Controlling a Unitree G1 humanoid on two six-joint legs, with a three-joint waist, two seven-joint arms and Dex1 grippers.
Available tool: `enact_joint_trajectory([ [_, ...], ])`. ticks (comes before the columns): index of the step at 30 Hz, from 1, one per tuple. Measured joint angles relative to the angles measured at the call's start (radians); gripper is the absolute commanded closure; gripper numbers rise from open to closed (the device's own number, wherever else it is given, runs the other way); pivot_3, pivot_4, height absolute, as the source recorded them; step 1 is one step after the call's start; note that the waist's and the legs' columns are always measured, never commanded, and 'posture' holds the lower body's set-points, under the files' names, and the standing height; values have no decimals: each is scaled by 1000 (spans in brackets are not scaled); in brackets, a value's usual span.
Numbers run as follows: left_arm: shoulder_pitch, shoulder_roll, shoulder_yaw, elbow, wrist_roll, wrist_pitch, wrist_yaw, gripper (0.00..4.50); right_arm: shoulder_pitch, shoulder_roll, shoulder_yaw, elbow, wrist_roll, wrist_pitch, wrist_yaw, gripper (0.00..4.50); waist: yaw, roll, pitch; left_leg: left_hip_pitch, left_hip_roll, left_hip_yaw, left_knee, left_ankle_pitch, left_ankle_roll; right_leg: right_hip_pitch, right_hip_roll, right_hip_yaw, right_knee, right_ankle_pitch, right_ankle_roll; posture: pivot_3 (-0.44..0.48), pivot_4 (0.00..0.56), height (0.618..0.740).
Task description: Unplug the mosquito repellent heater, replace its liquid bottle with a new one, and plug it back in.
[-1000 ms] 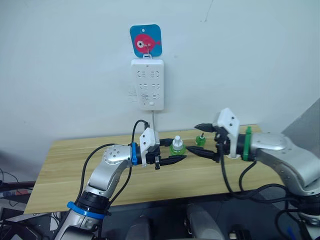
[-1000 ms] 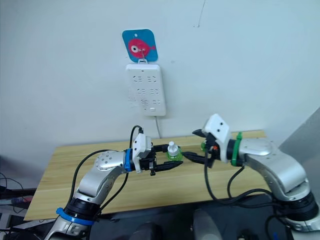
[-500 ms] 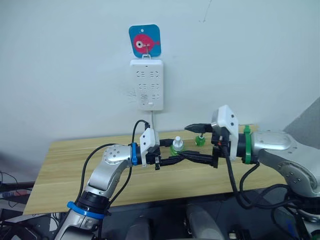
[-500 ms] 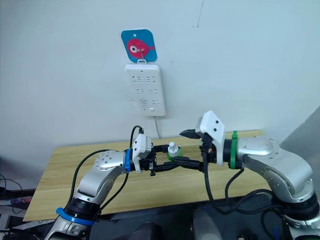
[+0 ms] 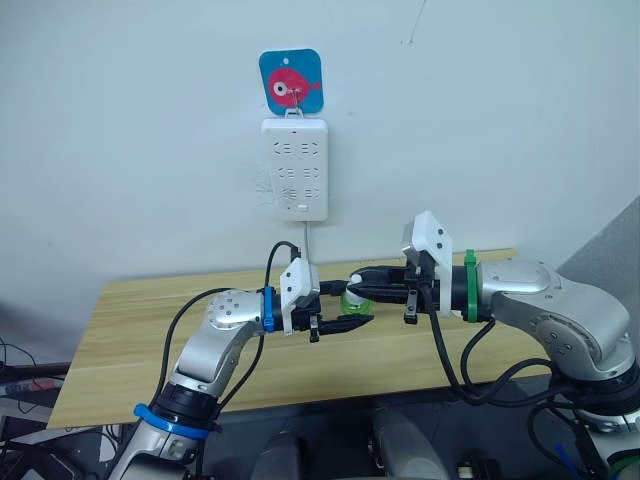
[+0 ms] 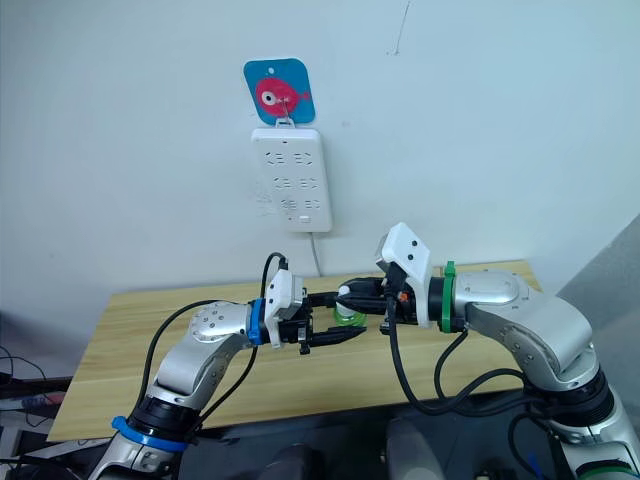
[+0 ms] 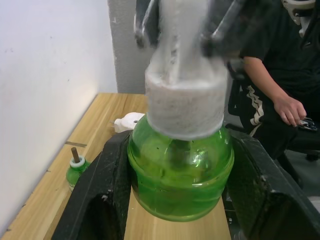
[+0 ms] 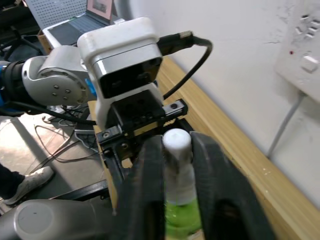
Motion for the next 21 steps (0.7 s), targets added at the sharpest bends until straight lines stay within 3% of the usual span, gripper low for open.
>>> enact_joint_trajectory([
  [13,33,56,2,10,41,28,30,2229,-64,10,-164,-28,91,-10,-45,4173,0,0,0,0,0,0,0,0,0,0,0,0,0,0,0,-184,147,733],
  [17,107,128,23,9,58,42,47,2229,136,-21,-96,-4,-124,-194,-99,4173,1,-2,-1,1,1,0,-4,0,0,0,0,0,-4,-1,1,-160,159,733],
  [21,208,196,51,-1,78,48,61,2229,330,85,21,278,-390,-480,-192,4173,2,-2,1,3,1,4,-10,0,0,-1,-1,3,-4,-3,4,-126,167,733],
])
